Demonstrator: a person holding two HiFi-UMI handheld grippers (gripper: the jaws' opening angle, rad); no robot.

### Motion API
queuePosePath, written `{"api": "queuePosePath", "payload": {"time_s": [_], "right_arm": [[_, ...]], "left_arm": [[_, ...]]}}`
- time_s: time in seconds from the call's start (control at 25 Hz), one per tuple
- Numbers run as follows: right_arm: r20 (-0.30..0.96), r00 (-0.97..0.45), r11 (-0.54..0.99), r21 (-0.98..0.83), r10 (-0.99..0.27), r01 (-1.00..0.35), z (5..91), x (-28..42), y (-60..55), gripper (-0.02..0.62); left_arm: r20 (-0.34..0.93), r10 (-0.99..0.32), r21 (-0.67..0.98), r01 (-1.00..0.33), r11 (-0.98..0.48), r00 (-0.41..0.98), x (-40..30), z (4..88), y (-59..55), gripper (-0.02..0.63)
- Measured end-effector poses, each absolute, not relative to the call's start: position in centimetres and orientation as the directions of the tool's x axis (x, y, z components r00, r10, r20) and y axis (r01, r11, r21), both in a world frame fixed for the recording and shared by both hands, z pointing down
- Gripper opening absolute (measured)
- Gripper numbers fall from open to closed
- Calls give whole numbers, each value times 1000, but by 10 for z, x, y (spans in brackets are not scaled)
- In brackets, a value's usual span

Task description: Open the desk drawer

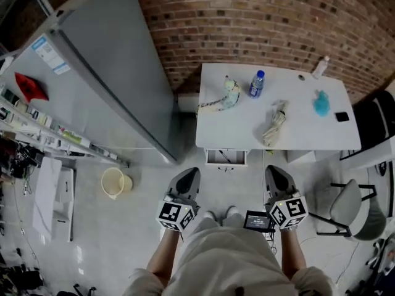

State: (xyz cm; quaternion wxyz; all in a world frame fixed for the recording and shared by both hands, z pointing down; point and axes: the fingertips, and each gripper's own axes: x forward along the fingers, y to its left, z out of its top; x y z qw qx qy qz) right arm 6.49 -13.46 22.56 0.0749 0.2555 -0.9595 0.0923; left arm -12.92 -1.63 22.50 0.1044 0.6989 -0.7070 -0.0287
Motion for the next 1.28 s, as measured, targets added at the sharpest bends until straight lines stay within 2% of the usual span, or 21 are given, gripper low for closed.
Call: {"api": "queuePosePath", "payload": {"time_s": [0.36,0.6,0.76,1.28], "right_arm": [[110,-861,853,-123,-496,-507,138,97,-125,26],[49,-867,856,-145,-495,-497,99,93,-111,26],[9,-892,882,-145,-452,-448,80,83,-98,26],[61,-898,876,-197,-437,-440,98,81,-75,26]], "left_arm": [[33,-999,158,-987,35,-30,-129,141,-1,8],[-20,-1000,131,-991,-1,-2,-113,98,0,8],[-45,-999,140,-990,-21,15,-106,82,4,8],[6,-998,171,-984,-57,59,-91,92,13,8]]}}
